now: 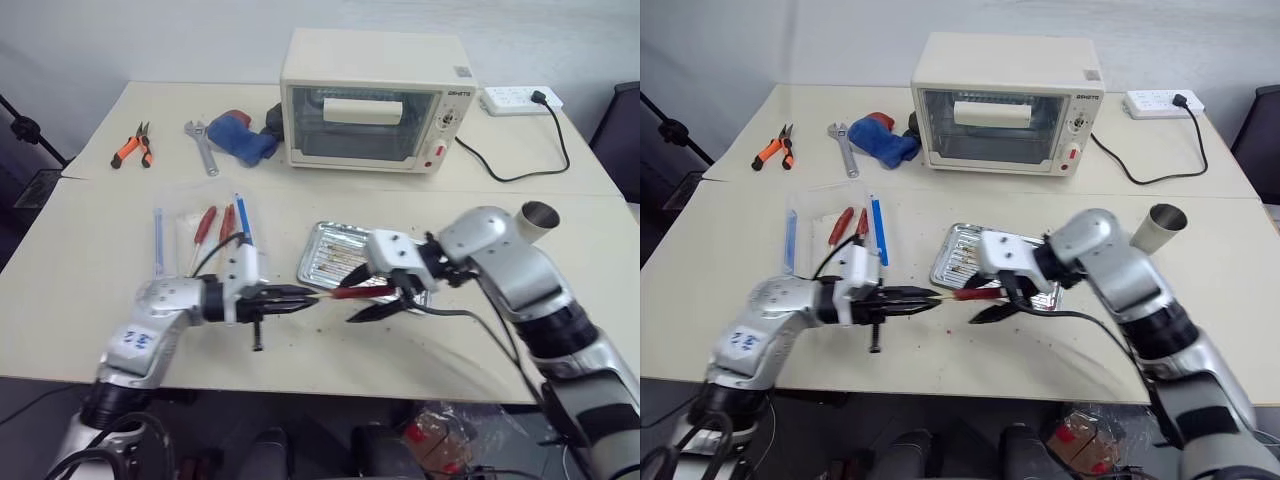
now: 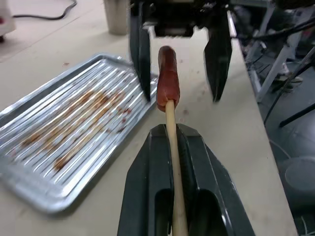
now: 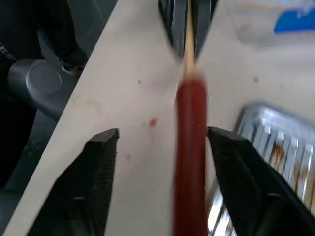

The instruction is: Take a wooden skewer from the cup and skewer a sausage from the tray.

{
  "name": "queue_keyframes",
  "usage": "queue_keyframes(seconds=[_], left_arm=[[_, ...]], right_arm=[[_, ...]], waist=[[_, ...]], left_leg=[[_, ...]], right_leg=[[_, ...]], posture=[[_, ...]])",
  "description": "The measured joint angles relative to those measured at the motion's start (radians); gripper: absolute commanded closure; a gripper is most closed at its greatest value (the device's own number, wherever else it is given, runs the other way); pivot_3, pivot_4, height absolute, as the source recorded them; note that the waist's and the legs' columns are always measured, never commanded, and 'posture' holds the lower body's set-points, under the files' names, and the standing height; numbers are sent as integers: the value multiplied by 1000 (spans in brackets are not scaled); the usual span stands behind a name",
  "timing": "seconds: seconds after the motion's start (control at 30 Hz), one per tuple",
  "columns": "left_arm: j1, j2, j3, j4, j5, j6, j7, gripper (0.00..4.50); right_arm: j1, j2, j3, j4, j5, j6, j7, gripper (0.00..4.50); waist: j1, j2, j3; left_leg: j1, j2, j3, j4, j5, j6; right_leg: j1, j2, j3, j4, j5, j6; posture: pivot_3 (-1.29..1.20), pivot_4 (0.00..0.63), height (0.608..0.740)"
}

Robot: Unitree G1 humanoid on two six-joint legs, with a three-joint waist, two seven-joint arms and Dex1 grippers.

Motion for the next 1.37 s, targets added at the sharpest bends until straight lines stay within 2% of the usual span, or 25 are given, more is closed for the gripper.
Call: queue_keyframes(seconds=[0.07,0.2,0.23,0.27,0.33,0.47,0.53,0.67,0.83,0.93,1.13,1.17,1.23,1.37], left_arm=[[44,36,52,-32,-39,14,-10,4500],[136,65,160,-77,-96,27,3,4500],[162,60,197,-88,-113,30,23,4500],[196,31,264,-103,-136,32,74,4500],[219,-23,339,-106,-160,32,160,4500],[243,-172,496,-122,-202,42,427,4500],[240,-226,511,-143,-205,51,547,4500],[190,-344,502,-147,-187,78,777,4500],[139,-352,435,-124,-105,92,906,4500],[99,-351,426,-70,-91,89,922,3684],[87,-258,407,-59,-105,68,799,1903],[109,-208,394,-68,-108,65,744,1903],[204,-42,350,-108,-78,40,590,1903],[344,143,279,-112,16,-131,310,1903]], right_arm=[[74,-93,-60,-35,32,-2,18,47],[250,-153,-194,-83,95,-77,21,13],[306,-139,-241,-83,133,-113,23,13],[392,-68,-349,-85,211,-179,15,13],[477,27,-449,-99,297,-234,-24,13],[584,119,-606,-182,480,-197,-188,13],[599,160,-638,-243,551,-198,-250,13],[637,208,-628,-290,555,-255,-295,13],[620,268,-592,-299,477,-382,-349,13],[610,274,-569,-293,440,-426,-372,0],[630,256,-562,-274,425,-456,-383,0],[647,240,-566,-271,425,-460,-373,0],[714,186,-605,-242,425,-475,-330,0],[805,137,-637,-110,407,-547,-219,0]], waist=[[1,0,0],[-1,0,0],[-1,0,0],[-1,-1,0],[1,-1,1],[3,-2,1],[4,-3,0],[18,-4,0],[24,-5,0],[24,-5,0],[23,-5,0],[22,-5,0],[21,-5,0],[21,-4,0]], left_leg=[[0,0,0,-1,0,0],[0,1,0,-1,0,1],[0,1,0,-1,0,1],[1,2,0,-1,0,0],[2,2,0,-1,0,0],[2,1,1,1,1,1],[3,1,0,0,1,0],[3,0,1,0,1,0],[3,0,2,0,1,0],[3,0,2,0,1,0],[3,0,2,-1,1,0],[3,0,2,-2,1,0],[3,0,2,-4,1,0],[6,0,2,-5,1,1]], right_leg=[[0,0,0,-1,0,0],[1,0,0,-2,0,0],[1,0,0,-2,0,0],[2,1,0,-2,0,0],[3,1,0,-1,0,0],[4,1,1,1,1,2],[4,1,1,1,1,2],[3,1,1,1,1,2],[3,1,2,1,1,2],[2,1,1,1,1,2],[2,1,1,0,1,2],[2,1,1,0,1,2],[3,1,2,-1,1,1],[7,0,2,-6,0,0]], posture=[[0,150,740],[0,150,740],[0,150,740],[0,150,740],[0,150,740],[0,150,740],[0,150,740],[0,150,740],[0,150,740],[0,150,740],[0,150,740],[0,150,740],[0,150,740],[0,150,740]])
